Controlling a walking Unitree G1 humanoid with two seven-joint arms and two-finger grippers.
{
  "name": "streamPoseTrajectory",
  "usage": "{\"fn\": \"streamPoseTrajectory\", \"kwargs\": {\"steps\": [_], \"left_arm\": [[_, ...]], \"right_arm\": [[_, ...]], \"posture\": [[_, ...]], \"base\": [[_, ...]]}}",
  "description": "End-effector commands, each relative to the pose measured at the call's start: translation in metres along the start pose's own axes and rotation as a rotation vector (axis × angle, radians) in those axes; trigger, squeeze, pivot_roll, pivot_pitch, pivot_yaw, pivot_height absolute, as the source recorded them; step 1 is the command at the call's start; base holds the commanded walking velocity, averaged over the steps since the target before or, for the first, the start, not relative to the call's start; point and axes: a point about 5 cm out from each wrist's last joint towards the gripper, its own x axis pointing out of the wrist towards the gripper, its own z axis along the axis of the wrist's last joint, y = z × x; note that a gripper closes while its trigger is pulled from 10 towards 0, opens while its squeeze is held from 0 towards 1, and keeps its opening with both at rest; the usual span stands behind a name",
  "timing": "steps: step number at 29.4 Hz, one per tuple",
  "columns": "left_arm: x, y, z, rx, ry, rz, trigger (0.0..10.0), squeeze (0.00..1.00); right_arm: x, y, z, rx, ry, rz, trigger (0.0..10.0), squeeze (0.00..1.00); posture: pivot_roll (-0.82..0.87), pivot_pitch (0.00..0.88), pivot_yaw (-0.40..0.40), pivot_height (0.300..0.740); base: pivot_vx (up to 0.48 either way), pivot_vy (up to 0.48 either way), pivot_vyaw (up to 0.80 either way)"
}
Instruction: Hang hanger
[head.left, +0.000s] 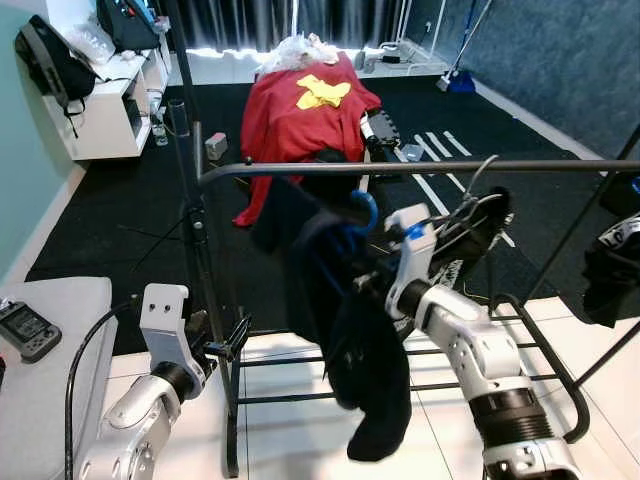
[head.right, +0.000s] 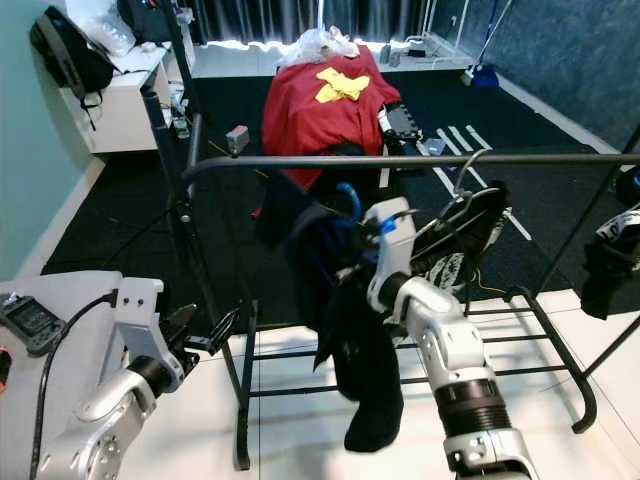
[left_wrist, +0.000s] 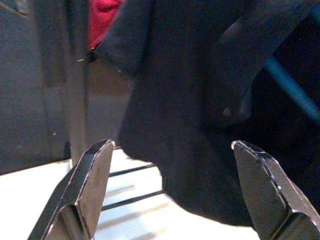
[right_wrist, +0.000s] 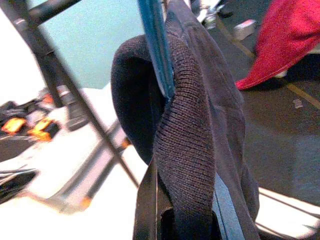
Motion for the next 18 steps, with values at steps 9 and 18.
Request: {"fn": "streamPoseTrajectory", "kwargs": {"steps": [9, 18], "left_arm": [[-0.001, -0.003, -0.006, -0.017, 0.021, -0.057, 10.0, 0.00], [-0.001, -0.005, -0.007, -0.023, 0.024, -0.080, 10.0, 0.00]], "right_arm": [[0.021, -0.003, 0.030, 0.002, -0.093, -0.086, 10.0, 0.00], [0.044, 0.024, 0.039, 0.081, -0.118, 0.037, 10.0, 0.00]], "posture": [[-0.07, 0.052, -0.008, 0.740], [-0.06, 0.046, -0.012, 0.740]], "base": [[0.000, 0.000, 0.00], [0.000, 0.000, 0.00]]}}
